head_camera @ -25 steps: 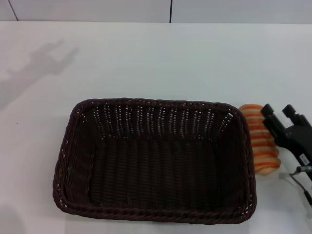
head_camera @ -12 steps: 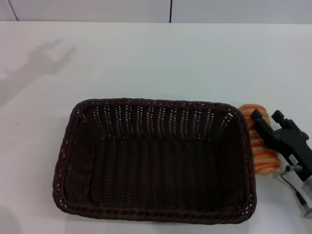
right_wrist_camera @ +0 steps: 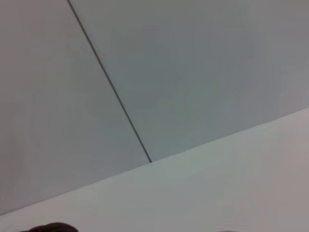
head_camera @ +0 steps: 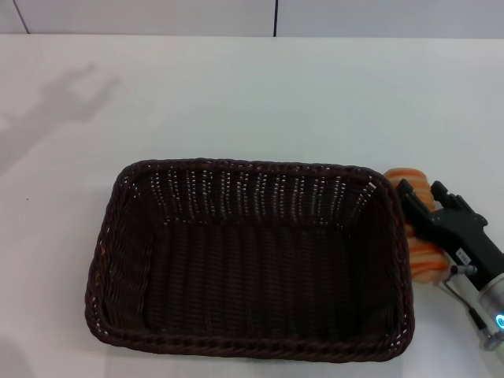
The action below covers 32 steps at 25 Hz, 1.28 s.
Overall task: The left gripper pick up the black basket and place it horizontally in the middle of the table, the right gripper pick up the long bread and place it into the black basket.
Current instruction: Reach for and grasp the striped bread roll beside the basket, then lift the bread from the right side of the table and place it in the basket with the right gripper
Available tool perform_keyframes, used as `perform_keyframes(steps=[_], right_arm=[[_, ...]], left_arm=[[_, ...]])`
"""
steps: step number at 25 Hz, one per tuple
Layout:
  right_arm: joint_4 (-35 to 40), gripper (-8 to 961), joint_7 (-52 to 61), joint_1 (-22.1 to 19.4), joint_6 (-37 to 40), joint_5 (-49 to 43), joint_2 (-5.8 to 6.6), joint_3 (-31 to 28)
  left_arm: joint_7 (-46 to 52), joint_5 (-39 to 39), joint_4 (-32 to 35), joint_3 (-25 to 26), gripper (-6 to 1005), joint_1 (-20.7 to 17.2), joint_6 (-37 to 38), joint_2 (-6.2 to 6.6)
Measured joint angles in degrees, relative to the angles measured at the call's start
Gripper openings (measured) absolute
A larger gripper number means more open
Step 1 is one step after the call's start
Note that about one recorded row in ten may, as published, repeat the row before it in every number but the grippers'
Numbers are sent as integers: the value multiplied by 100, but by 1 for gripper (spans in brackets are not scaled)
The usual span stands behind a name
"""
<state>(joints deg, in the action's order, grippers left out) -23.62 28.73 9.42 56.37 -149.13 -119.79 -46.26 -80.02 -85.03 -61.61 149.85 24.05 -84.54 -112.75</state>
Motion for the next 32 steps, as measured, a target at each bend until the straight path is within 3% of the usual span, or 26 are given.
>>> perform_keyframes(steps=[12,17,20,26,28,29,32], right_arm=[[-91,649,1,71,-37,0,0,160],[-93,514,1,94,-36,0,0,174],[-96,489,2,39,54,12,16,135],[-37,439,12,-262,1094,282,140,-26],[-14,422,89,-428,1904,280,248,-96],[-14,418,89,-428,1904,280,248,-96],[0,405,165,-512,2853,141,320,-7]], left_arm=[[-14,166,-13,54,560,-61,-219,6],[0,262,-18,59,560,-110,-282,40],[2,310,-18,62,559,-135,-288,42],[28,321,-18,62,559,-151,-328,43],[61,321,-18,60,559,-150,-356,49],[61,321,-18,60,559,-150,-356,49],[114,321,-55,48,559,-141,-359,52]])
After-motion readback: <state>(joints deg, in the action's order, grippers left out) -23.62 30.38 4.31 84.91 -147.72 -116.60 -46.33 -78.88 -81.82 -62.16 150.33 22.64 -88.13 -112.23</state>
